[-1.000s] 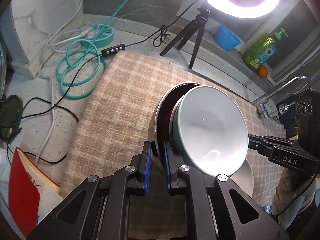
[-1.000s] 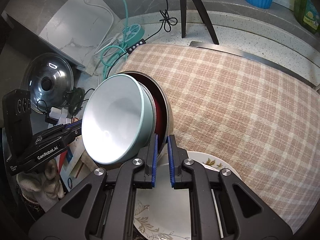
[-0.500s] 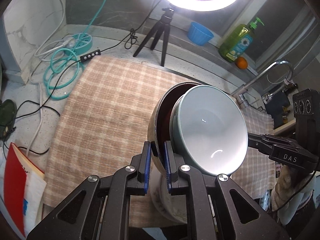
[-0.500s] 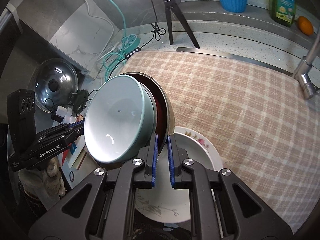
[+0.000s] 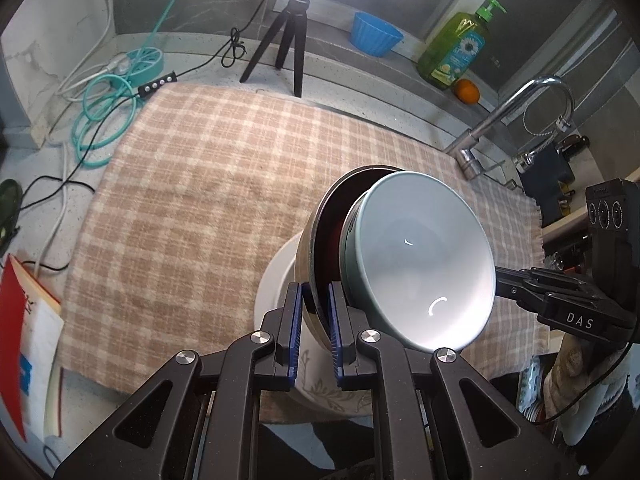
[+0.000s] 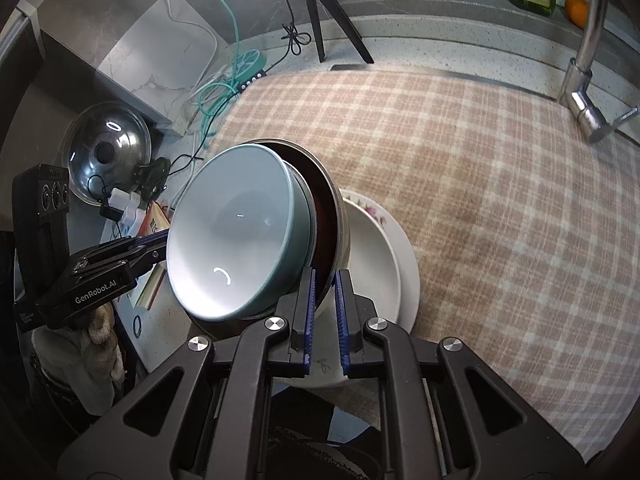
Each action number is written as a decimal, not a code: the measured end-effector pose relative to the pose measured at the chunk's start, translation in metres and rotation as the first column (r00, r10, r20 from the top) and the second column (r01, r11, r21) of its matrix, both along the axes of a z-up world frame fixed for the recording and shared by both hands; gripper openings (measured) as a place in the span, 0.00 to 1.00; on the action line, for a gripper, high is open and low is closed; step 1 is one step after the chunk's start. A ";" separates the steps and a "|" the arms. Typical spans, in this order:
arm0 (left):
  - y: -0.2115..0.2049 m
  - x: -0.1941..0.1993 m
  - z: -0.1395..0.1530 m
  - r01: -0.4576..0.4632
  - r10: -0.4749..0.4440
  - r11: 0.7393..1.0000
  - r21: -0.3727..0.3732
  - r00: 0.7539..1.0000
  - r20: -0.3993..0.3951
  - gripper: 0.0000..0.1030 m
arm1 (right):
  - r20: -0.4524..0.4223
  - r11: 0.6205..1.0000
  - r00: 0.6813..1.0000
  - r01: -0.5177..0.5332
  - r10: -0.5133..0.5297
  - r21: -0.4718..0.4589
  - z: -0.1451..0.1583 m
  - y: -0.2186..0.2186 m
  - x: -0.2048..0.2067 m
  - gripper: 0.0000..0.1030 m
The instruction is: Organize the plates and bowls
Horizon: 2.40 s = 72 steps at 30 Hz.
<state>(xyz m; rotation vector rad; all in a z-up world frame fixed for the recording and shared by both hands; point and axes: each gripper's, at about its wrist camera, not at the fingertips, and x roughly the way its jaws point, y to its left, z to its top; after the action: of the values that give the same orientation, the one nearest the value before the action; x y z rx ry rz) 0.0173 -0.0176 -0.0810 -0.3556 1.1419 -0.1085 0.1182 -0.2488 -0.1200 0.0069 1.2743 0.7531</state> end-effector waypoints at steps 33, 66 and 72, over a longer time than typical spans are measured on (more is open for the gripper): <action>-0.014 -0.017 -0.015 0.037 -0.036 0.999 0.017 0.999 -0.040 0.10 | -0.028 1.000 1.000 0.012 -0.012 0.017 -0.014 -0.017 -0.024 0.10; -0.044 -0.054 0.024 0.031 -0.055 0.982 0.187 0.991 0.124 0.25 | 0.178 0.997 0.983 0.055 -0.046 -0.049 0.016 -0.038 -0.046 0.34; -0.054 -0.065 0.040 -0.010 -0.040 0.971 0.238 0.979 0.201 0.71 | 0.297 0.998 0.954 0.062 -0.050 -0.031 0.036 -0.043 -0.060 0.80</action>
<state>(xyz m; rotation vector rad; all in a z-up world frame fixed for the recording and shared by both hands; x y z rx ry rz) -0.0479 -0.0712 -0.0415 -0.1188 0.9410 -0.0200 0.0577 -0.2916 -0.0840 -0.0989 0.9983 0.6518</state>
